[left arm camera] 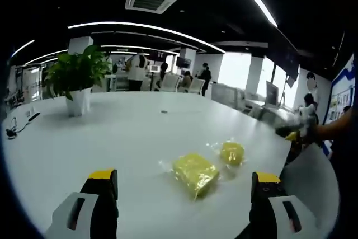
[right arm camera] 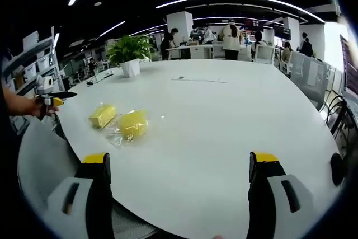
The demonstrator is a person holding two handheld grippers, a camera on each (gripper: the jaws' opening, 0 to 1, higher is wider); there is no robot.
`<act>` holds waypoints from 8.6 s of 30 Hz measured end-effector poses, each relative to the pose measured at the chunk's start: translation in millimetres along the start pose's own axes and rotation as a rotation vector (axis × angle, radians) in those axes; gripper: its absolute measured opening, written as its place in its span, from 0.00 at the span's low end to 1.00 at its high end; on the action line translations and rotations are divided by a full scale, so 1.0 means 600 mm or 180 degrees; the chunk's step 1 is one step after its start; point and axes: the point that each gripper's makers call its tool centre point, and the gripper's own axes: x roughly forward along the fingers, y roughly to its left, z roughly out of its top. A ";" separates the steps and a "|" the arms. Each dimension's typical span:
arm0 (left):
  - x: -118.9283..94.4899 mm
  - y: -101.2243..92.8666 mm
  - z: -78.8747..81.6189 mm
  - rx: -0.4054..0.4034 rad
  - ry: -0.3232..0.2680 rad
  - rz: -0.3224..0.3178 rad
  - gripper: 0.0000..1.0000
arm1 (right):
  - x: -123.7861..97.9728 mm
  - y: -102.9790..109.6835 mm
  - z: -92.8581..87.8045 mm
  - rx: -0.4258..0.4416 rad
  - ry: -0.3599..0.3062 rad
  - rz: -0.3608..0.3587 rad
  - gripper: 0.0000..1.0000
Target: Compare the silicone blocks by pressing each to a similar depth, holding the contact briefly, and releasing to observe deformation and rebound differences across the visible hardness samples.
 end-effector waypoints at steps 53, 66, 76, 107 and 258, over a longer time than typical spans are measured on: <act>-0.044 0.040 -0.009 -0.0008 0.0182 0.0059 1.00 | 0.004 0.021 -0.014 -0.0291 0.0105 0.0023 0.97; -0.036 0.030 -0.013 -0.0048 0.0186 0.0005 1.00 | -0.016 0.012 -0.023 -0.0269 0.0068 -0.0059 0.97; -0.044 0.015 -0.002 -0.0117 0.0144 0.0001 1.00 | -0.020 -0.003 -0.025 -0.0155 -0.0004 -0.0173 0.97; 0.051 -0.005 0.023 -0.0856 0.0284 -0.0201 1.00 | -0.016 0.034 -0.033 -0.0221 0.0136 -0.0068 0.97; 0.071 -0.117 0.262 -0.0734 -0.0814 -0.0845 0.00 | 0.017 0.175 0.194 -0.0279 -0.0617 0.0882 0.97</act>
